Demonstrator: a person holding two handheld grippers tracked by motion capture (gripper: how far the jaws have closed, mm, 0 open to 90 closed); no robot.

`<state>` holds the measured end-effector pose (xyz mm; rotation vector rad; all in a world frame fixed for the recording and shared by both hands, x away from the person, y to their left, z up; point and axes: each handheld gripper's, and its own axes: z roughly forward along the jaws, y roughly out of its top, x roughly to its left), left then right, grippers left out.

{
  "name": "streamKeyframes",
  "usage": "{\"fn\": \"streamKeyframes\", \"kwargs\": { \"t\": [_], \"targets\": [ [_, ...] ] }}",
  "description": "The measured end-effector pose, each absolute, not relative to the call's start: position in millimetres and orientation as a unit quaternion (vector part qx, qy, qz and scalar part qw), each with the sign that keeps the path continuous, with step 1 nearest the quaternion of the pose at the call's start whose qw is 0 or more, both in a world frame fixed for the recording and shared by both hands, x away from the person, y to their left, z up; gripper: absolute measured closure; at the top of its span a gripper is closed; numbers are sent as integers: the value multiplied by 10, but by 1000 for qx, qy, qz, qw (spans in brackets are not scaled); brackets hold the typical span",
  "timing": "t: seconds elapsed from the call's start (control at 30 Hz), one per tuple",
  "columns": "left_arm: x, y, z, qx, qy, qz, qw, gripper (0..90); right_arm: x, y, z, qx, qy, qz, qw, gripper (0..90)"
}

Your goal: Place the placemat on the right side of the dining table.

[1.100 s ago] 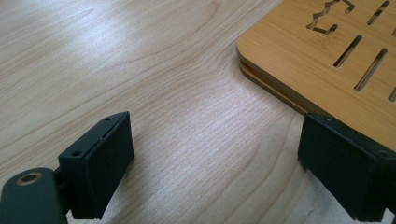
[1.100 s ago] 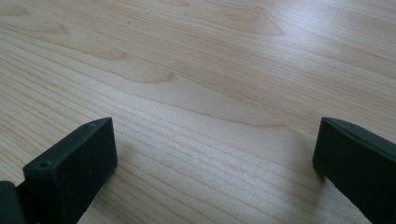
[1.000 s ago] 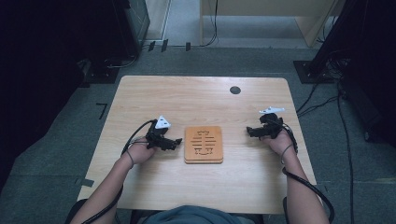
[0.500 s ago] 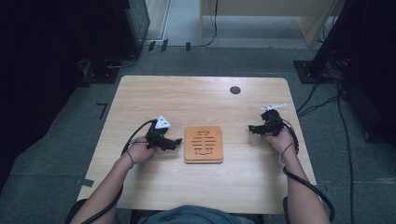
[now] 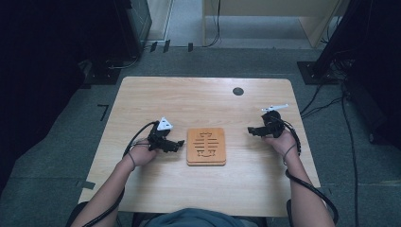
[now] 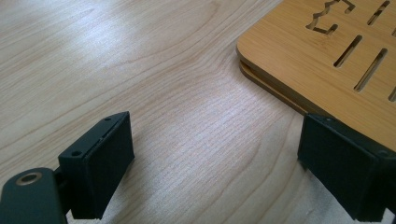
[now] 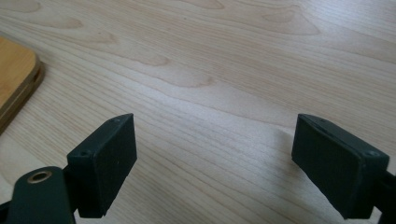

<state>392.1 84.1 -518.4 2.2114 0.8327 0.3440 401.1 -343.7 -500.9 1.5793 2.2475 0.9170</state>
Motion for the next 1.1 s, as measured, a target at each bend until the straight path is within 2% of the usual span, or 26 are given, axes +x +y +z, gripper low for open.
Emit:
{"fn": "streamKeyframes", "kwargs": {
  "t": [0.77, 1.1],
  "targets": [
    [3923, 841, -5184, 861, 324, 134, 368, 96, 3993, -3306, -4945, 517, 790, 309, 114, 172],
    [3923, 841, -5184, 861, 324, 134, 368, 96, 3975, -3258, -4933, 497, 803, 305, 121, 245]
  ]
}}
